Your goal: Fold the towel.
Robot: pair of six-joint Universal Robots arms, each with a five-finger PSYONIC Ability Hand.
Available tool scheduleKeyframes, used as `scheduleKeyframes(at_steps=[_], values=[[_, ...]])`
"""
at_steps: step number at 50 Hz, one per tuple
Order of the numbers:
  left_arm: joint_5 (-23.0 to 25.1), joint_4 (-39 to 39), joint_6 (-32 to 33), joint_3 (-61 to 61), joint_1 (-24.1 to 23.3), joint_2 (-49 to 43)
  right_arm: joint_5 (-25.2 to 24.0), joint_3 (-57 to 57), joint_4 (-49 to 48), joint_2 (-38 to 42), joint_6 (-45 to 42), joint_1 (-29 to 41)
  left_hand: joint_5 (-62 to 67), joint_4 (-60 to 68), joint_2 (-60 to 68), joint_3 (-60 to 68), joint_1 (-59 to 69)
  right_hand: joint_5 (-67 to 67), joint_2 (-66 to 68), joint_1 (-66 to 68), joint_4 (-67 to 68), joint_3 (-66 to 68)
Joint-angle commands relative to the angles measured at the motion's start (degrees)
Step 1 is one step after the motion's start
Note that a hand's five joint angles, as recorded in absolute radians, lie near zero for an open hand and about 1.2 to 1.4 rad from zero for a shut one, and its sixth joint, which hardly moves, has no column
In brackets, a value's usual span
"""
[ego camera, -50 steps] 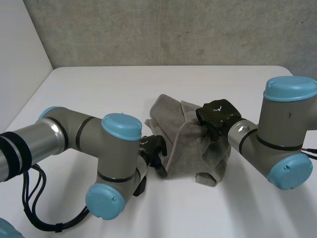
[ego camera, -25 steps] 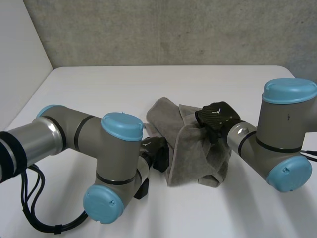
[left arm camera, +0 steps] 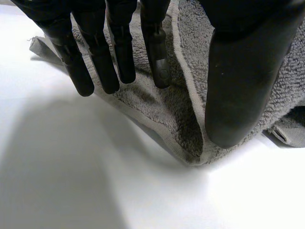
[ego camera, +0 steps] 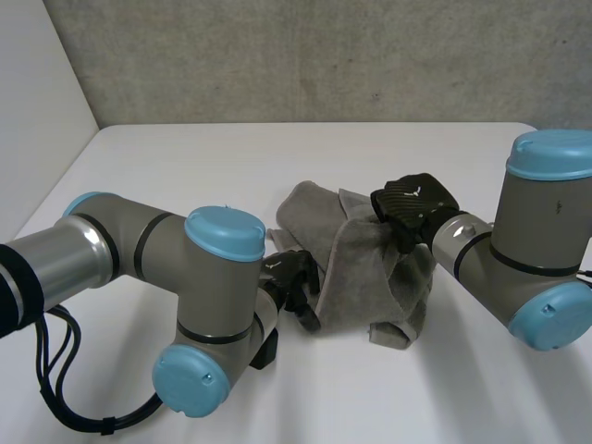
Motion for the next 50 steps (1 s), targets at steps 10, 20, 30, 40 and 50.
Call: scheduleKeyframes(at_steps=[10, 20, 30, 40, 50], values=[[0.38, 0.1, -4.9, 3.7, -0.68, -3.42, -0.01, 0.46, -0.06, -0.38, 0.04, -0.19, 1.54, -0.06, 0.19, 0.11, 0.89, 4.36, 5.1, 5.56, 3.13, 3.25], [5.83, 0.01, -10.26, 3.0, -1.47, -3.24, 0.07, 0.46, -0.06, -0.46, 0.04, -0.19, 22.0, 20.4, 20.65, 20.57, 21.36, 4.36, 5.1, 5.56, 3.13, 3.25], [6.01, -0.43, -10.44, 3.0, -1.74, -3.42, -0.1, 0.46, 0.03, -1.25, 0.04, 0.25, 49.46, 47.86, 48.11, 48.03, 48.82, 4.36, 5.1, 5.56, 3.13, 3.25], [5.13, -1.05, -8.95, 8.1, 1.95, -1.22, -2.56, -8.04, -5.66, -1.43, 0.39, 0.78, 49.46, 47.86, 48.11, 48.03, 48.82, 4.36, 5.1, 5.56, 3.13, 3.25], [0.3, -1.4, -4.47, 26.44, 12.15, 7.12, -1.42, -16.32, -23.79, -2.4, 14.71, 0.96, 49.46, 47.86, 48.11, 48.03, 48.82, 4.36, 5.1, 5.56, 3.13, 3.25]])
